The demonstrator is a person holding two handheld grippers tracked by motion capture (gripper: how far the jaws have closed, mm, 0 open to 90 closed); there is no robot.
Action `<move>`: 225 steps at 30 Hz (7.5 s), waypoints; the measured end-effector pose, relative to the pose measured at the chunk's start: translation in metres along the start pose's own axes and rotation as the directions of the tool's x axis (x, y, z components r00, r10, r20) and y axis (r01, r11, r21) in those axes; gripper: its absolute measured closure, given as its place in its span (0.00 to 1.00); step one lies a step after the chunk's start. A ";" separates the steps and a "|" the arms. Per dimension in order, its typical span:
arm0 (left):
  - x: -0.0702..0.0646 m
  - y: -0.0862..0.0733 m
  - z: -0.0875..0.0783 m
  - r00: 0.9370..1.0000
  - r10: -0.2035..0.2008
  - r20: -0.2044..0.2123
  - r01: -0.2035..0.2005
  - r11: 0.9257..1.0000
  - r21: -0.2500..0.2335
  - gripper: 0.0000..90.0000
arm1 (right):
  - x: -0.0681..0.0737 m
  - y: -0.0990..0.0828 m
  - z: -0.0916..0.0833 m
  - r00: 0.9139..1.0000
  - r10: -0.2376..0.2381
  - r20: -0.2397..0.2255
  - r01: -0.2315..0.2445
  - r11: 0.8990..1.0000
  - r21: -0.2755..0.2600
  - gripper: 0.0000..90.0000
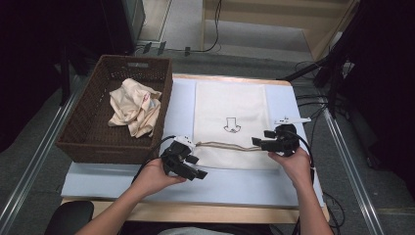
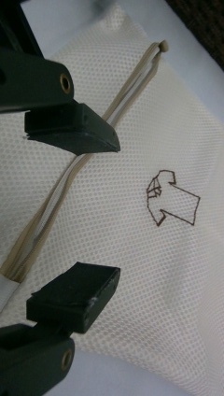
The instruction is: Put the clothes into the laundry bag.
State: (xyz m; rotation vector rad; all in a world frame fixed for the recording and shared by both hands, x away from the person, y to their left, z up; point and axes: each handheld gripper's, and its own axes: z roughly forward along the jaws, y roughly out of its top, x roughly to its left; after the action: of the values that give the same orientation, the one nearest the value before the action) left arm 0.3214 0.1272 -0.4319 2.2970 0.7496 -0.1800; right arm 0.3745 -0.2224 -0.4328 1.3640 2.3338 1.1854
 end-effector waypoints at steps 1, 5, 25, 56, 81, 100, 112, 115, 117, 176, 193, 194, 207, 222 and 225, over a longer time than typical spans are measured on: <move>0.000 0.000 0.000 1.000 0.003 -0.004 -0.003 1.000 0.005 0.35 | 0.000 0.000 0.000 1.000 0.002 0.001 -0.002 1.000 0.004 0.42; 0.000 -0.001 0.001 1.000 0.011 -0.012 -0.011 1.000 0.015 0.35 | 0.000 -0.001 0.000 1.000 -0.011 0.026 0.010 1.000 0.007 0.48; 0.001 -0.001 -0.001 1.000 0.005 0.005 -0.005 1.000 0.008 0.35 | 0.004 -0.003 0.005 0.999 -0.024 0.035 0.023 0.999 0.028 0.50; -0.008 0.001 -0.015 0.999 0.003 0.034 -0.004 1.000 0.028 0.33 | 0.007 0.000 0.011 0.999 -0.044 0.022 0.042 0.998 0.048 0.47; -0.024 0.010 -0.061 1.000 0.014 -0.010 -0.014 0.999 0.031 0.32 | 0.011 0.007 0.015 0.998 -0.055 0.010 0.054 0.997 0.053 0.47; -0.021 0.014 -0.094 0.999 -0.028 -0.035 0.028 0.999 0.021 0.32 | 0.014 0.011 0.019 0.998 -0.066 0.003 0.065 0.997 0.047 0.47; -0.016 0.038 -0.117 0.996 -0.002 -0.088 0.002 1.000 0.006 0.32 | 0.015 0.011 0.019 0.998 -0.070 0.002 0.069 0.997 0.045 0.47; -0.012 0.043 -0.119 0.995 0.000 -0.102 0.002 1.000 0.016 0.32 | 0.015 0.011 0.017 0.998 -0.062 0.002 0.062 0.997 0.040 0.47; -0.009 0.047 -0.123 0.995 0.001 -0.101 0.001 1.000 0.013 0.32 | 0.015 0.012 0.017 0.998 -0.064 0.003 0.064 0.997 0.034 0.47; 0.134 0.045 -0.176 0.912 -0.223 -0.345 0.218 0.974 -0.051 0.32 | 0.014 0.010 0.015 0.999 -0.051 0.001 0.051 0.998 0.029 0.47; 0.173 0.024 -0.158 0.840 -0.357 -0.409 0.365 0.929 -0.061 0.03 | 0.013 0.010 0.015 0.999 -0.048 -0.002 0.049 0.998 0.030 0.47; 0.174 0.023 -0.156 0.837 -0.354 -0.417 0.365 0.929 -0.057 0.00 | 0.013 0.010 0.015 0.999 -0.047 -0.002 0.047 0.998 0.031 0.47; 0.189 0.019 -0.131 0.799 -0.401 -0.448 0.421 0.905 -0.059 0.00 | 0.013 0.010 0.016 0.999 -0.048 -0.004 0.048 0.998 0.034 0.47; 0.202 0.013 -0.096 0.765 -0.397 -0.507 0.455 0.890 -0.009 0.00 | 0.013 0.010 0.016 0.998 -0.056 -0.005 0.056 0.998 0.037 0.46; 0.204 0.011 -0.094 0.754 -0.395 -0.525 0.459 0.888 -0.008 0.00 | 0.013 0.010 0.016 0.999 -0.052 -0.004 0.052 0.998 0.040 0.46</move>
State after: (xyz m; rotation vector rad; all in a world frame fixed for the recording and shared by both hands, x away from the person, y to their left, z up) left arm 0.4880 0.2787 -0.4225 2.2667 1.5881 0.2069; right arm 0.3818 -0.2002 -0.4338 1.3059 2.3920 1.1330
